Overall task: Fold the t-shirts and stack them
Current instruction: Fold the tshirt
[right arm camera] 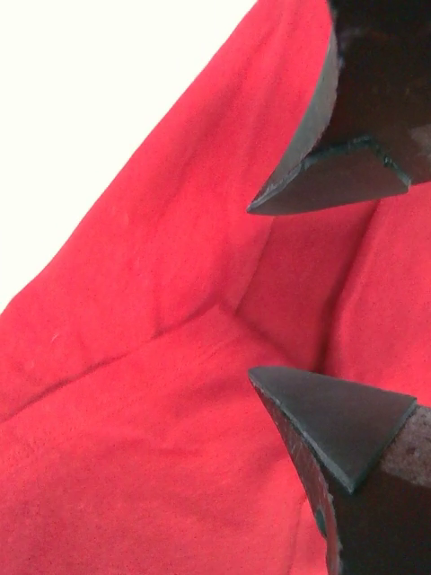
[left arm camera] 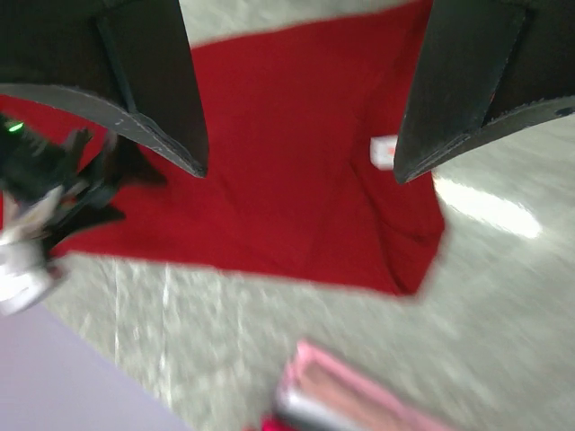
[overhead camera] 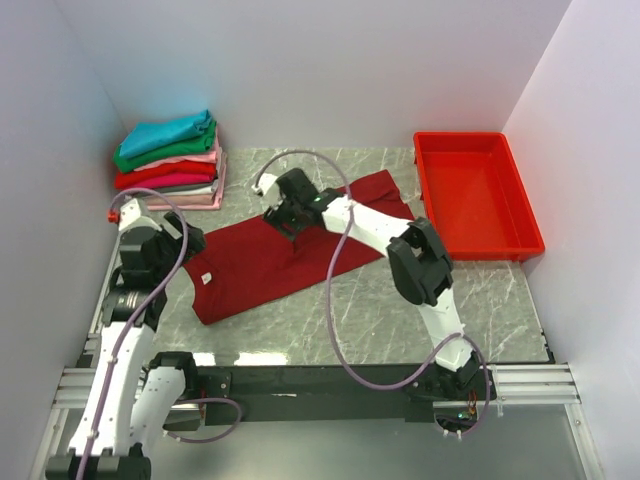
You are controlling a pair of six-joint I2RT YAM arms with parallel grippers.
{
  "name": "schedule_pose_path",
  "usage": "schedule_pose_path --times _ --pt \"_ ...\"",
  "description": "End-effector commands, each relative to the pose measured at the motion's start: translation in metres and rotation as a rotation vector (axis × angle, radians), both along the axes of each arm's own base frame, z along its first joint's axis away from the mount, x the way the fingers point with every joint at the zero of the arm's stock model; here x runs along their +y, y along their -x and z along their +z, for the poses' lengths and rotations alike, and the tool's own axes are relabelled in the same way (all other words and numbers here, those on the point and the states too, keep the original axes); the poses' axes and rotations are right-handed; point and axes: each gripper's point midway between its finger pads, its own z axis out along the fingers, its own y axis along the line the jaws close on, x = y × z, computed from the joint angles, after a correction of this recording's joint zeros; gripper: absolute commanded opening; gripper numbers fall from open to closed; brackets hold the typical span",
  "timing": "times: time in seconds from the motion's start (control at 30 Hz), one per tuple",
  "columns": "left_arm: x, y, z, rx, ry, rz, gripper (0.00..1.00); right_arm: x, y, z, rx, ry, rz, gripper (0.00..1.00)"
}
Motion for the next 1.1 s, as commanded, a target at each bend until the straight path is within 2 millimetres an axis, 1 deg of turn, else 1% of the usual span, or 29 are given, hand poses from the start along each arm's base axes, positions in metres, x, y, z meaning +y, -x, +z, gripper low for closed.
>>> schedule_pose_path --times 0.0,0.03,0.07,0.1,0.13,0.17,0.2,0.23,0.27,0.3,0.33,0.37,0.4,0.43,0.47,0.5,0.53,0.57,0.6,0.67,0.7,0.77,0.8,0.83,0.9,0.93,1.07 --pt "-0.033 0.002 -0.037 0.133 0.236 -0.049 0.88 -0.037 -0.014 0.065 -0.034 -0.085 -0.013 0.76" --pt "-0.046 0.009 -0.057 0.198 0.311 -0.083 0.87 -0.042 -0.004 0.079 -0.020 -0.106 0.055 0.77" --pt "-0.054 0.011 -0.071 0.248 0.405 -0.051 0.86 -0.052 0.011 0.075 0.004 -0.063 0.179 0.78" --pt "-0.061 0.013 -0.081 0.277 0.460 -0.058 0.83 -0.071 0.025 0.060 0.060 -0.052 0.235 0.79" --pt "-0.069 0.022 -0.102 0.339 0.514 -0.063 0.81 -0.068 0.051 0.080 0.074 -0.139 0.373 0.79" --pt "-0.071 0.025 -0.109 0.362 0.567 -0.025 0.80 -0.080 0.064 0.078 0.051 -0.114 0.491 0.80" --pt "-0.070 0.028 -0.117 0.385 0.580 -0.001 0.80 -0.096 0.085 0.057 0.102 -0.112 0.546 0.80" --pt "-0.068 0.033 -0.124 0.411 0.598 0.039 0.80 -0.102 0.101 0.069 0.066 -0.140 0.617 0.81" --pt "-0.057 0.033 -0.128 0.410 0.570 0.104 0.80 -0.110 0.108 0.065 0.015 -0.110 0.698 0.81" --pt "-0.053 0.035 -0.129 0.414 0.559 0.127 0.80 -0.125 0.124 0.040 0.047 -0.080 0.720 0.82" --pt "-0.049 0.037 -0.127 0.410 0.547 0.155 0.81 -0.137 0.123 0.039 0.003 -0.037 0.716 0.82" --pt "-0.040 0.037 -0.128 0.403 0.525 0.203 0.81 -0.143 0.120 0.033 -0.032 -0.008 0.724 0.82" --pt "-0.038 0.037 -0.126 0.401 0.519 0.214 0.81 -0.153 0.126 0.019 -0.012 0.019 0.724 0.82" --pt "-0.038 0.035 -0.122 0.399 0.513 0.209 0.81 -0.167 0.121 0.011 -0.018 0.064 0.707 0.82" --pt "-0.032 0.034 -0.121 0.392 0.489 0.233 0.82 -0.174 0.116 0.007 -0.027 0.078 0.695 0.81" --pt "-0.030 0.033 -0.121 0.396 0.481 0.240 0.81 -0.183 0.116 -0.002 -0.018 0.097 0.682 0.81" --pt "-0.028 0.032 -0.121 0.409 0.462 0.244 0.82 -0.195 0.109 -0.007 -0.028 0.121 0.664 0.80" --pt "-0.025 0.032 -0.121 0.413 0.450 0.255 0.82 -0.203 0.101 -0.012 -0.046 0.161 0.642 0.79" --pt "-0.023 0.032 -0.121 0.415 0.439 0.261 0.82 -0.210 0.100 -0.018 -0.041 0.185 0.633 0.79" --pt "-0.022 0.031 -0.118 0.412 0.427 0.254 0.82 -0.223 0.088 -0.025 -0.058 0.245 0.600 0.77" --pt "-0.024 0.031 -0.117 0.409 0.431 0.249 0.82 -0.227 0.086 -0.031 -0.051 0.262 0.587 0.75" --pt "-0.024 0.031 -0.113 0.394 0.435 0.241 0.82 -0.230 0.073 -0.033 -0.074 0.290 0.550 0.73" --pt "-0.025 0.032 -0.112 0.389 0.437 0.237 0.82 -0.236 0.067 -0.035 -0.077 0.320 0.526 0.73" --pt "-0.026 0.033 -0.111 0.383 0.439 0.230 0.82 -0.239 0.064 -0.042 -0.066 0.337 0.516 0.72" --pt "-0.026 0.035 -0.112 0.384 0.439 0.231 0.82 -0.243 0.056 -0.045 -0.064 0.368 0.505 0.69" --pt "-0.025 0.036 -0.111 0.379 0.437 0.230 0.82 -0.246 0.054 -0.053 -0.044 0.387 0.501 0.68" --pt "-0.024 0.038 -0.111 0.383 0.425 0.234 0.82 -0.251 0.048 -0.061 -0.029 0.418 0.490 0.61"
